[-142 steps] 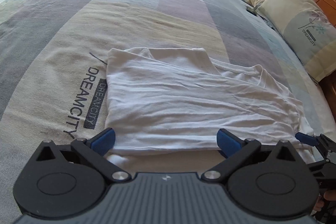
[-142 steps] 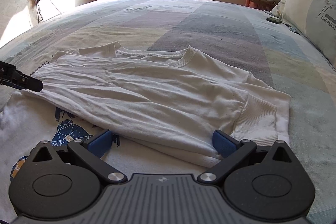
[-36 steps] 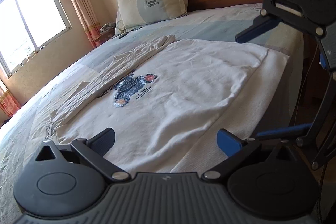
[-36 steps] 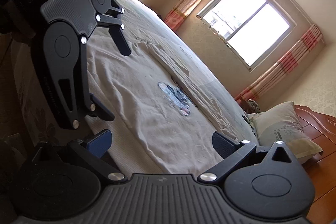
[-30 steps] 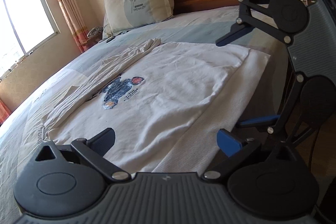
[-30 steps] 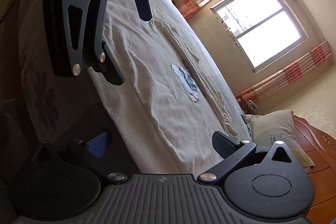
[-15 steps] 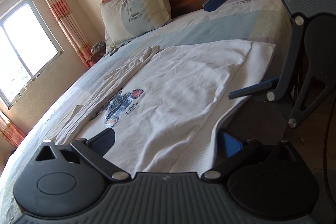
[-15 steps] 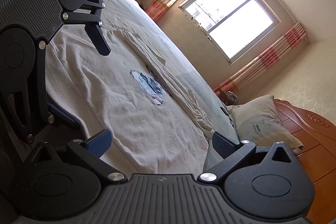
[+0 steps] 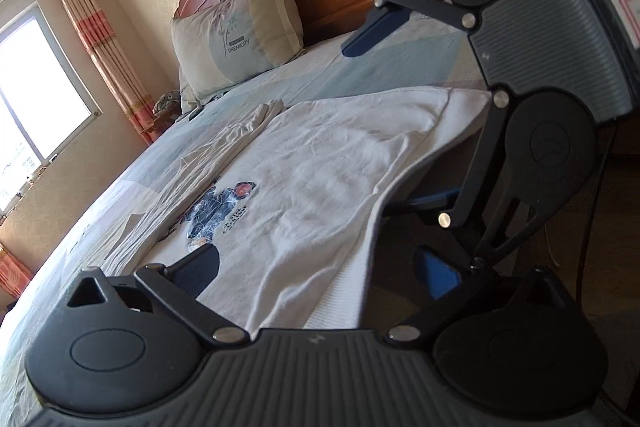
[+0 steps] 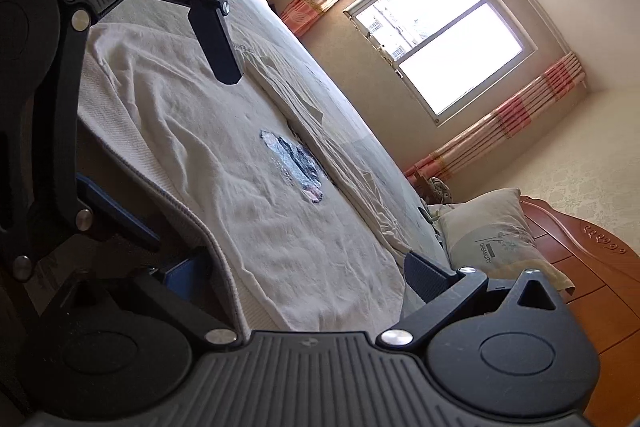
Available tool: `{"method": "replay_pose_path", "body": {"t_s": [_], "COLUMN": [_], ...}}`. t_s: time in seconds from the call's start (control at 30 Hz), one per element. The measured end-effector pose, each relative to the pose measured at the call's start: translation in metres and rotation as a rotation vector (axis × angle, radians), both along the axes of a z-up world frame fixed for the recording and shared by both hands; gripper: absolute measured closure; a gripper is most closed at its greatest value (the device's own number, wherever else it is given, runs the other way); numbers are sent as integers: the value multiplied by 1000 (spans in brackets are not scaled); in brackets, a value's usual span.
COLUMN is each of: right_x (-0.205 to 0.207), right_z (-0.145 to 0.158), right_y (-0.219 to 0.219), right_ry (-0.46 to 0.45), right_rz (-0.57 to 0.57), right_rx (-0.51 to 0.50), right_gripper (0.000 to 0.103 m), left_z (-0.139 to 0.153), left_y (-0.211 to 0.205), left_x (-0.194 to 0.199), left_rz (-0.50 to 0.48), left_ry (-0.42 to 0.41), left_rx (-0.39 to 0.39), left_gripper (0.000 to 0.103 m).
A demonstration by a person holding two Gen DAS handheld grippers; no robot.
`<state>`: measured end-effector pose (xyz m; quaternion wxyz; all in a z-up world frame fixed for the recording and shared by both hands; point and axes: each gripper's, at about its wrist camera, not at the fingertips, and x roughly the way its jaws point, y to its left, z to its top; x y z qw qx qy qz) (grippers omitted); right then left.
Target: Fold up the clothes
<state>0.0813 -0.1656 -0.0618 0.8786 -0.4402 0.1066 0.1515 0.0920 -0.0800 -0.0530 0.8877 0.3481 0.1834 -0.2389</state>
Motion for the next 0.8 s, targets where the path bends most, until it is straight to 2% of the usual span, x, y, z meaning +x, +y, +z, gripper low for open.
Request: {"method": "replay_pose_path", "body": {"t_s": [0.07,0.17,0.33,0.47,0.6,0.8], "right_x": [-2,-2,-1,1,10,23], "right_z": [5,8,-4,-12,-14,-16], "right_y": [-2,-5,-2,11,8,-36], "right_ry": [-30,-28,34,41,5,-6], "right_rz": [-7,-8,28,54,12,-118], "right_rx": [21,43,8,10,-28,-74], "right_gripper": [0,0,0,0,0,0], "left_z": [-5,-8,-7,-5,-10,-9], "left_y": [-3,-5,-2,2,14,36], "left_x": [3,10,14,14,11,12], "left_rz": [45,116,142,148,164,235], "left_ry": [-44,-100,-98,-91,-94,-107], "left_rx": [46,87,89,79,104,157], "left_gripper": [0,1,0,0,0,0]}}
